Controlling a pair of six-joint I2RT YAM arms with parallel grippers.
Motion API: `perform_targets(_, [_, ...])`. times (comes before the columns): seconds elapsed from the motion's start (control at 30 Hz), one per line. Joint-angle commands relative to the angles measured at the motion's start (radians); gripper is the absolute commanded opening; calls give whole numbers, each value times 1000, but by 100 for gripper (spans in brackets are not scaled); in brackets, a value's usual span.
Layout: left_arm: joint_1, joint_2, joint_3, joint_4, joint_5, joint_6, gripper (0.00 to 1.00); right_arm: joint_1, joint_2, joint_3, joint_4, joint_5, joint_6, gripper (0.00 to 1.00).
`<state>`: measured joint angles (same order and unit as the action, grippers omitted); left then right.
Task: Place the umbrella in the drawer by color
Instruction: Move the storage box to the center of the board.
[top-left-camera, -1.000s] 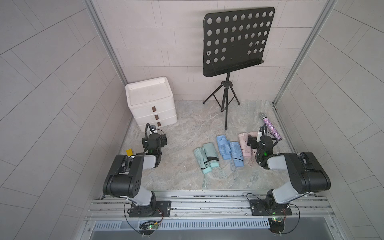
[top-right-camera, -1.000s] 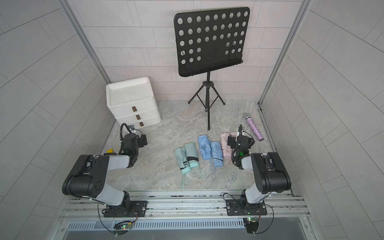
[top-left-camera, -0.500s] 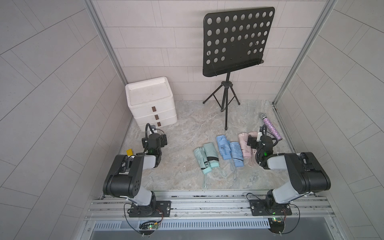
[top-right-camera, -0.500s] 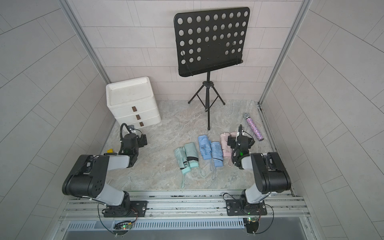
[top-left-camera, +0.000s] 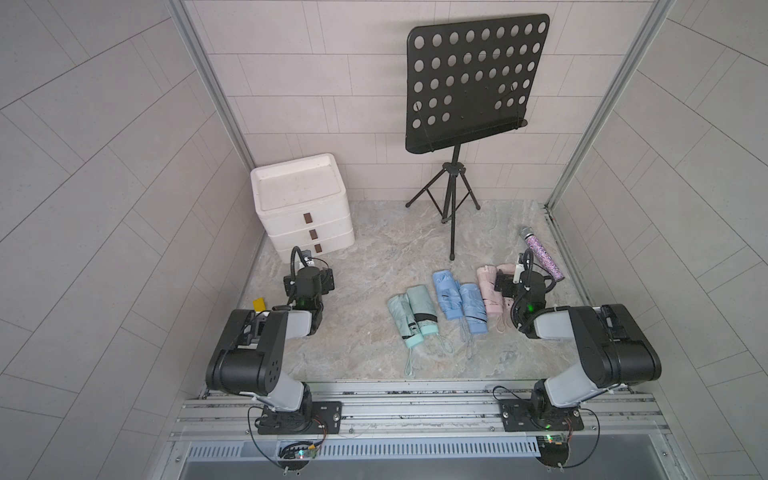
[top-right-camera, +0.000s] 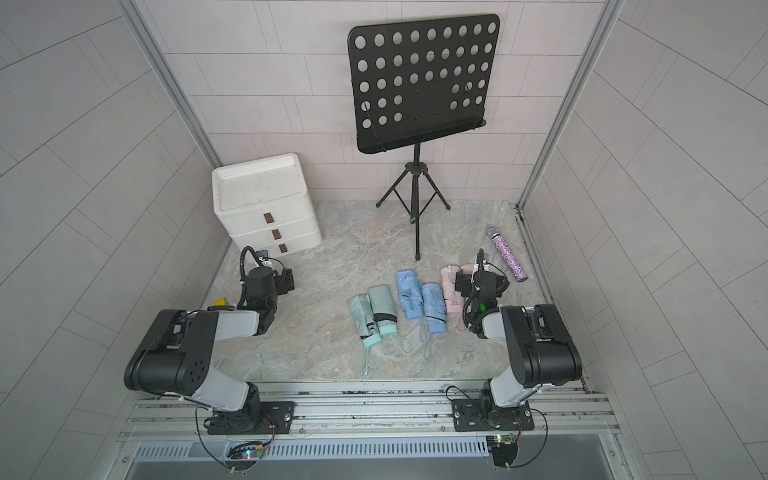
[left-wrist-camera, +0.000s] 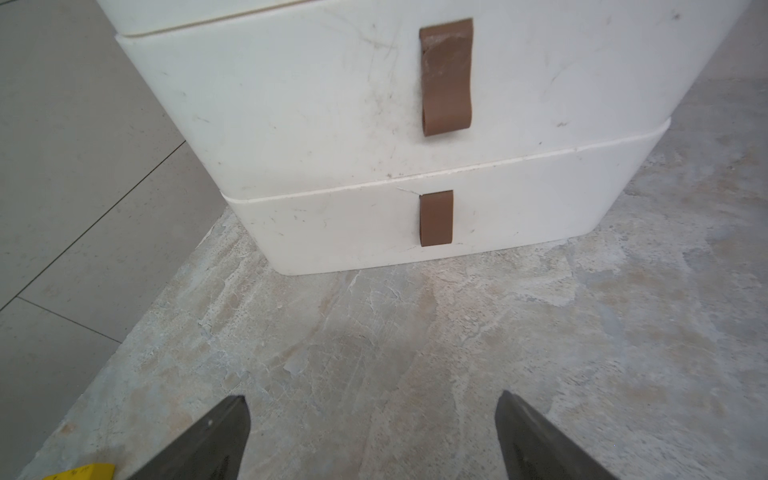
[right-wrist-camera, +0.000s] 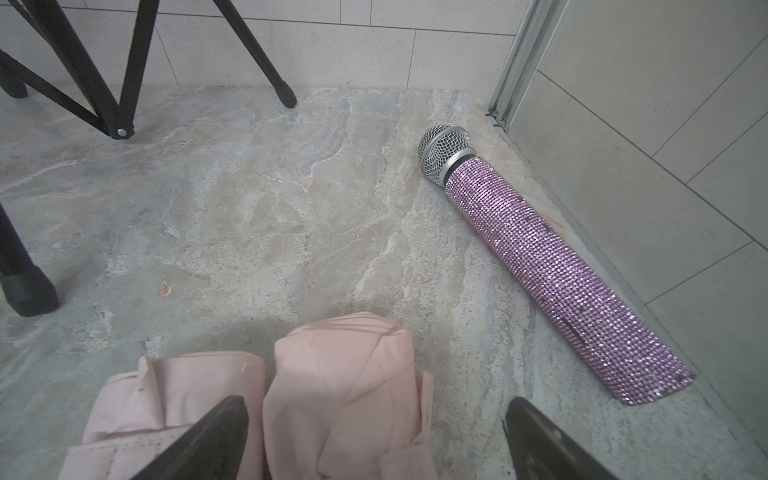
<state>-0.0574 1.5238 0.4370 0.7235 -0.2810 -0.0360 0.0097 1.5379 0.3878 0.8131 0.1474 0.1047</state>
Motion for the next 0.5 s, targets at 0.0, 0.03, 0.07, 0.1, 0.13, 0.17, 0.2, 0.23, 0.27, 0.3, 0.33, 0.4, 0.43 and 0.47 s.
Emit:
perform_targets(0.0, [-1, -83, 2, -44, -1, -12, 100, 17, -69, 89, -160, 102, -8, 100])
perform_targets(0.03, [-1, -116, 10, -81, -14, -18, 100, 20, -100, 164, -331, 104, -2, 100])
perform_targets(0.07, [-1, -140, 18, -110, -17, -21, 100, 20, -108, 224, -429, 108, 2, 100])
perform_targets(0.1, [-1, -169, 30, -153, -19, -21, 100, 19, -108, 281, -490, 94, 8, 100])
perform_targets(0.13, [0, -196, 44, -189, -29, -25, 100, 22, -109, 307, -515, 69, 13, 100])
perform_targets(0.17, [-1, -214, 60, -215, -41, -21, 100, 27, -109, 330, -546, 62, 18, 100])
perform_targets(0.2, [0, -229, 83, -245, -65, -11, 100, 36, -114, 361, -591, 70, 37, 100])
perform_targets(0.23, [2, -237, 112, -284, -100, -5, 100, 41, -122, 390, -634, 66, 69, 100])
perform_targets(0.27, [10, -240, 150, -333, -131, -7, 100, 44, -128, 412, -660, 55, 96, 100])
perform_targets(0.3, [30, -241, 209, -435, -139, -26, 100, 44, -135, 442, -699, 27, 140, 100])
perform_targets(0.33, [59, -238, 283, -577, -98, -50, 100, 44, -140, 476, -739, -15, 165, 100])
perform_targets(0.4, [113, -216, 432, -819, -9, -75, 100, 43, -148, 543, -810, -100, 213, 100])
perform_targets(0.43, [128, -201, 483, -894, -27, -76, 100, 43, -152, 564, -823, -126, 249, 100])
perform_targets(0.47, [140, -194, 509, -922, -59, -76, 100, 42, -158, 574, -839, -121, 300, 100])
